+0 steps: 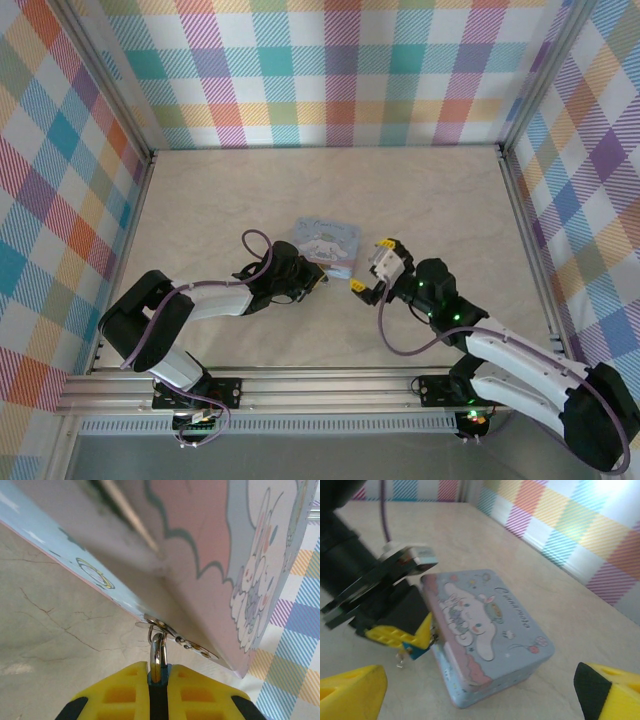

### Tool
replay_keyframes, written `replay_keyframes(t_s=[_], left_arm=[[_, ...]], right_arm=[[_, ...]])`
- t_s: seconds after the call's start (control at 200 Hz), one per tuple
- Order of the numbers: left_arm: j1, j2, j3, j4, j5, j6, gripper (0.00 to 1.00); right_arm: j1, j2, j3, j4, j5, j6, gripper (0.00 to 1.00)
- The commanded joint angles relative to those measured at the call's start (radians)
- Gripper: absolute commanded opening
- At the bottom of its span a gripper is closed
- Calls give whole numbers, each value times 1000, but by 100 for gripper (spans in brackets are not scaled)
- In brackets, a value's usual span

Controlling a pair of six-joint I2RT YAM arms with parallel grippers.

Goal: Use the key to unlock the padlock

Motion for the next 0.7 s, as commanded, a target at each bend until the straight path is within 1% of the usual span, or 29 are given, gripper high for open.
replay_keyframes(t_s=[0.0, 0.27, 0.445, 0.555, 0.695], left_arm=[[-17, 3, 28, -6, 15, 2, 0], [-16, 6, 30, -5, 17, 0, 0], [-16, 6, 31, -5, 18, -5, 0], [-16, 8, 32, -3, 20, -6, 0], [-17, 11, 32, -2, 24, -8, 0]], right_arm=[[48, 22, -13, 43, -5, -145, 97], [169, 130, 18, -2, 93, -249, 98], [238, 246, 52, 10, 140, -224, 95], [274, 314, 61, 62, 160, -212, 94], [297, 397, 97, 81, 180, -193, 93]])
